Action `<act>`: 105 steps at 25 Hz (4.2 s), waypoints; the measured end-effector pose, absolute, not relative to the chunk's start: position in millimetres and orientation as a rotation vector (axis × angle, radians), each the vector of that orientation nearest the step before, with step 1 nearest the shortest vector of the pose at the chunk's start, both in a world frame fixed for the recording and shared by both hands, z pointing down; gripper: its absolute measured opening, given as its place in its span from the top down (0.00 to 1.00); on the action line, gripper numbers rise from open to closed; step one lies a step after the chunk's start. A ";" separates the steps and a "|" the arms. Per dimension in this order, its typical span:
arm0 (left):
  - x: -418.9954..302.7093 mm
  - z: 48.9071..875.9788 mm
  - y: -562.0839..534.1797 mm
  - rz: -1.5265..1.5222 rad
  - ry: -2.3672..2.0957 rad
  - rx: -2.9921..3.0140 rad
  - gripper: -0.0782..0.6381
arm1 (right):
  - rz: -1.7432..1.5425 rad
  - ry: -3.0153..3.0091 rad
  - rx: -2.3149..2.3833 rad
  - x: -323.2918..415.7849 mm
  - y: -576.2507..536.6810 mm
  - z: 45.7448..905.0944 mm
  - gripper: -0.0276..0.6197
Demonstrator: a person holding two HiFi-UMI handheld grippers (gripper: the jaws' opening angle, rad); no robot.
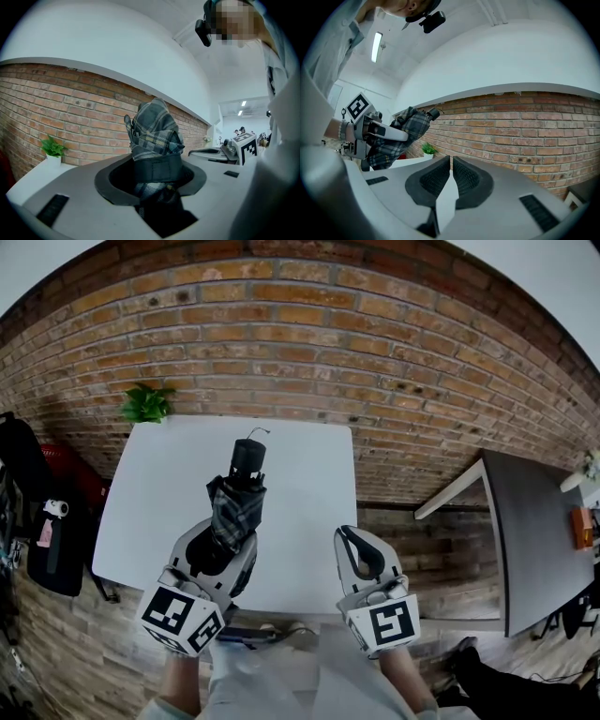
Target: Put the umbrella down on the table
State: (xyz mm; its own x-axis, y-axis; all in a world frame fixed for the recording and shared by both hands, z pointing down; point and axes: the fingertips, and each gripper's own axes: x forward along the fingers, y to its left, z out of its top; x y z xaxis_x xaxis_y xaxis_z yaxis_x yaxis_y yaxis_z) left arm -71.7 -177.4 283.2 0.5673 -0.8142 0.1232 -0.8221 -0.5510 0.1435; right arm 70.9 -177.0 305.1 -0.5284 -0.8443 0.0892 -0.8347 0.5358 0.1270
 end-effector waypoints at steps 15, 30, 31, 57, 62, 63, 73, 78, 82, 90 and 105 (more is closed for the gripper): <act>-73.2 310.1 -205.9 0.124 -1.332 2.571 0.60 | -0.079 -2.605 1.458 72.0 -188.6 318.2 0.88; -53.4 380.9 -259.3 0.352 -1.269 2.516 0.60 | 0.022 -2.532 1.463 90.9 -207.9 358.2 0.88; -52.7 385.9 -261.9 0.366 -1.266 2.508 0.60 | 0.025 -2.530 1.461 91.4 -209.0 360.9 0.88; -32.1 523.5 -282.5 0.771 -1.112 2.359 0.60 | 0.172 -2.474 1.511 101.6 -204.7 410.4 0.88; -28.1 547.2 -279.7 0.827 -1.081 2.316 0.60 | 0.169 -2.461 1.527 107.6 -202.2 413.5 0.88; -27.3 552.6 -278.6 0.845 -1.072 2.309 0.60 | 0.171 -2.457 1.528 108.7 -201.3 414.5 0.88; -25.9 590.7 -275.4 0.989 -1.012 2.228 0.60 | 0.199 -2.435 1.523 109.6 -198.6 422.5 0.88; -24.7 606.2 -275.9 1.062 -0.981 2.180 0.60 | 0.193 -2.433 1.512 105.2 -199.2 425.2 0.88; -24.9 613.6 -275.8 1.086 -0.960 2.150 0.56 | 0.190 -2.430 1.510 103.7 -199.8 425.4 0.88; -26.7 618.6 -276.2 1.122 -0.951 2.154 0.51 | 0.187 -2.424 1.496 98.3 -199.6 425.8 0.88; -36.7 583.4 -264.0 0.958 -0.952 2.248 0.47 | 0.148 -2.429 1.478 82.0 -191.3 415.0 0.88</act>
